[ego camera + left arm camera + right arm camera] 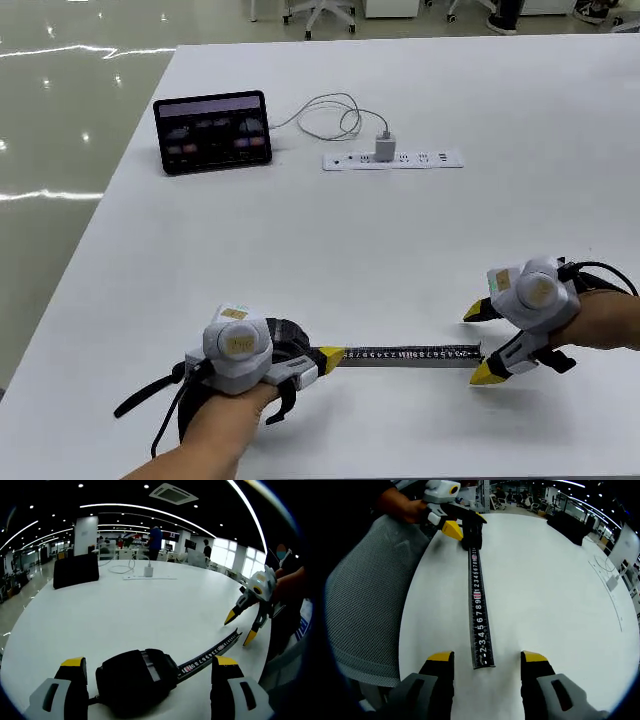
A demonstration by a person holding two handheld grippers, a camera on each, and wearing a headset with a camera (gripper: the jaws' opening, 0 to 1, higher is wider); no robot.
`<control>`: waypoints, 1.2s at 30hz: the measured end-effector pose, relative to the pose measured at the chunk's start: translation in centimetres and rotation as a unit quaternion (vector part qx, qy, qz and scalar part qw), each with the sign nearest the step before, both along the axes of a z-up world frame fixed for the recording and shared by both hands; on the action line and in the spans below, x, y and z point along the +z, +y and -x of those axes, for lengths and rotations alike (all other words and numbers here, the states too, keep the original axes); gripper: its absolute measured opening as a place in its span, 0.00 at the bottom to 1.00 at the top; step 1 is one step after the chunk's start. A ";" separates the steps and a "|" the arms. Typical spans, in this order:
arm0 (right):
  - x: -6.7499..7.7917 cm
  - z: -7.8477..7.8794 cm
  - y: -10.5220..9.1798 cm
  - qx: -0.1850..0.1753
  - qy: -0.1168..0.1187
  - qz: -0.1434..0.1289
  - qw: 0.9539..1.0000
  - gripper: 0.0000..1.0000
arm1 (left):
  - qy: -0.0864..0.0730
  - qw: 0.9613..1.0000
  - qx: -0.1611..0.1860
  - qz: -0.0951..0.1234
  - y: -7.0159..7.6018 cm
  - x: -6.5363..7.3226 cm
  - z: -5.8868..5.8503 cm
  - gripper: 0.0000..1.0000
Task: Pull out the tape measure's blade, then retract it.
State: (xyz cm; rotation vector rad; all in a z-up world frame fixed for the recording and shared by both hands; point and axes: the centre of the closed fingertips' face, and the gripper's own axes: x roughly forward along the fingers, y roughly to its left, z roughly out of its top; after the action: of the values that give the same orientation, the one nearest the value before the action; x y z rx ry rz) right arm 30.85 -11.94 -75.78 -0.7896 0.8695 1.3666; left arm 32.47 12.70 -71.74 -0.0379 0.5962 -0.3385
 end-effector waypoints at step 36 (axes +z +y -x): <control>-0.3 0.4 -0.2 -0.025 -0.004 0.034 0.999 0.11 | 0.074 0.993 0.070 0.052 1.5 -1.5 0.3 0.67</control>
State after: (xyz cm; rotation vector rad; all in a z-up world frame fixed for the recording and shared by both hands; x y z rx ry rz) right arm 30.48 -12.12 -76.08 -0.8190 0.9274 1.2942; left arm 32.19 14.23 -73.26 -0.2048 0.7182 -0.2319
